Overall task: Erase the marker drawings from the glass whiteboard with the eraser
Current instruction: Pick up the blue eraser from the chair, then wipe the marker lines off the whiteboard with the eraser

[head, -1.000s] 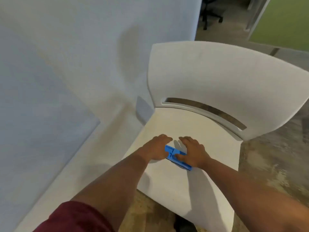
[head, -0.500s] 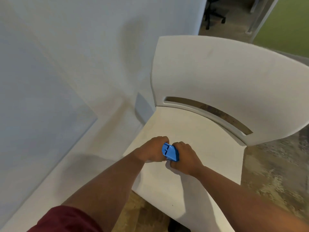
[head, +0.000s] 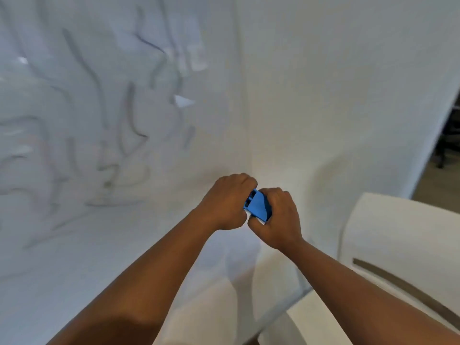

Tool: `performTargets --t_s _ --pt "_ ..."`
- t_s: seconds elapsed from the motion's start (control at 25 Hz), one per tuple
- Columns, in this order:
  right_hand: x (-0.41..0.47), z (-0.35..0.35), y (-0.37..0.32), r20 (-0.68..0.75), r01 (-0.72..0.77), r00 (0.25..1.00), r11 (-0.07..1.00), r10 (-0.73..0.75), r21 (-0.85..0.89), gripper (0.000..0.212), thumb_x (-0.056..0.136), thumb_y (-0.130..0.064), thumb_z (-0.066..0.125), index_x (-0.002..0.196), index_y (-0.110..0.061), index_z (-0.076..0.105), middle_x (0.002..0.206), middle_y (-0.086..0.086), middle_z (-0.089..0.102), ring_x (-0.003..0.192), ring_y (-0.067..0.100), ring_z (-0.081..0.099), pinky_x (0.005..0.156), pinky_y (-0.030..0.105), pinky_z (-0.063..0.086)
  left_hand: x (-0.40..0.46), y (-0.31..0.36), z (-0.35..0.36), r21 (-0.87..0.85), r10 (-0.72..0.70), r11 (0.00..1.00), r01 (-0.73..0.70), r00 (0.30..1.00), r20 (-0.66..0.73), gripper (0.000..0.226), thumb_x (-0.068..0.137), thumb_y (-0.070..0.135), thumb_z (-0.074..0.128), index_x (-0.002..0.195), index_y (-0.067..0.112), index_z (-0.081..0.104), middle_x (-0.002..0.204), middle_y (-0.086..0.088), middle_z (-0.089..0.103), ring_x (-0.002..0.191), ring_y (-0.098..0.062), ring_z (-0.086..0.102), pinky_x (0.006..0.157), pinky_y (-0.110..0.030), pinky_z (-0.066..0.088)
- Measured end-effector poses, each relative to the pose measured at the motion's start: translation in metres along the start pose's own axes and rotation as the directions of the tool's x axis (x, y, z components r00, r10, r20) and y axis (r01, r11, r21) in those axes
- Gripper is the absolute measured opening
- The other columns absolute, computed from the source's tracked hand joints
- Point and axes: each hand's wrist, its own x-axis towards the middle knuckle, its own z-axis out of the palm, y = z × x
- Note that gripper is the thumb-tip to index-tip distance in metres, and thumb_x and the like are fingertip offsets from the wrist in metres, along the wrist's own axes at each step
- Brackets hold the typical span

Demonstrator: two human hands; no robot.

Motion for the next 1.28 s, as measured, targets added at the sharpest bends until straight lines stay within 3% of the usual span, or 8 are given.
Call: performTargets --t_s 0.16,0.36,0.48,0.72,0.84,1.0,1.12,1.28 --pt "0.074 0.024 -0.109 -0.164 0.248 0.959 0.963 -0.229 0.106 0.054 0.073 -0.047 0.071 0.113 -0.013 0.059 0.105 0.002 0.064 0.088 0.013 0.051 0.072 0.029 0.045 -0.051 -0.042 -0.098 0.160 -0.017 0.984 0.078 0.935 -0.353 0.058 0.072 0.018 0.074 0.127 0.014 0.056 0.133 -0.005 0.055 0.125 -0.026 0.050 0.107 -0.042 0.039" --pt "0.119 0.060 -0.260 -0.301 0.488 0.845 0.867 -0.442 0.096 0.056 0.074 -0.040 0.072 0.118 -0.007 0.062 0.113 0.006 0.066 0.096 0.024 0.059 0.081 0.041 0.048 -0.142 -0.093 -0.202 0.274 0.002 0.935 0.226 0.769 -0.639 0.045 0.083 0.023 0.052 0.125 0.009 0.060 0.138 -0.011 0.054 0.138 -0.031 0.041 0.112 -0.045 0.033" --pt "0.123 0.084 -0.344 -0.390 0.587 0.763 0.805 -0.516 0.083 0.060 0.074 -0.034 0.077 0.125 -0.008 0.060 0.121 0.008 0.064 0.105 0.025 0.058 0.086 0.041 0.047 -0.203 -0.121 -0.255 0.293 0.023 0.916 0.274 0.693 -0.720 0.048 0.086 0.027 0.043 0.126 0.007 0.061 0.143 -0.012 0.051 0.142 -0.032 0.037 0.114 -0.045 0.032" --pt "0.113 0.121 -0.484 -0.417 0.727 0.637 0.685 -0.649 0.044 0.077 0.080 -0.035 0.071 0.148 -0.023 0.037 0.127 0.006 0.058 0.105 0.026 0.057 0.085 0.044 0.049 -0.323 -0.180 -0.334 0.330 0.082 0.873 0.359 0.559 -0.825 0.061 0.078 0.010 0.057 0.138 0.009 0.053 0.154 -0.012 0.041 0.148 -0.030 0.028 0.115 -0.044 0.032" --pt "0.110 0.135 -0.530 -0.370 0.727 0.655 0.683 -0.659 0.070 0.075 0.089 -0.044 0.062 0.155 -0.028 0.029 0.132 0.007 0.049 0.103 0.024 0.055 0.073 0.040 0.056 -0.376 -0.217 -0.363 0.239 0.038 0.874 0.422 0.431 -0.902 0.068 0.079 0.004 0.057 0.145 0.008 0.045 0.153 -0.010 0.041 0.146 -0.026 0.032 0.112 -0.048 0.039" --pt "0.105 0.156 -0.572 -0.330 0.729 0.639 0.684 -0.695 -0.028 0.062 0.098 -0.052 0.050 0.154 -0.030 0.034 0.139 0.010 0.046 0.105 0.024 0.056 0.066 0.034 0.057 -0.432 -0.268 -0.376 0.129 -0.021 0.833 0.538 0.262 -0.965 0.048 0.089 0.003 0.057 0.136 0.005 0.055 0.143 -0.011 0.051 0.135 -0.027 0.046 0.102 -0.048 0.048" --pt "0.100 0.173 -0.591 -0.299 0.730 0.612 0.669 -0.732 -0.142 0.056 0.099 -0.048 0.049 0.151 -0.029 0.042 0.140 0.012 0.048 0.102 0.026 0.053 0.065 0.035 0.055 -0.457 -0.295 -0.364 0.111 -0.044 0.767 0.632 0.225 -0.973 0.043 0.087 -0.004 0.057 0.129 0.003 0.060 0.135 -0.014 0.056 0.128 -0.032 0.050 0.104 -0.045 0.046" --pt "0.101 0.196 -0.622 -0.305 0.710 0.605 0.672 -0.735 -0.209 0.050 0.095 -0.041 0.055 0.143 -0.028 0.051 0.141 0.012 0.051 0.097 0.027 0.048 0.063 0.036 0.054 -0.486 -0.330 -0.364 0.174 -0.018 0.716 0.677 0.266 -0.964 0.051 0.083 -0.017 0.050 0.132 -0.004 0.059 0.134 -0.021 0.057 0.126 -0.040 0.049 0.106 -0.050 0.044"
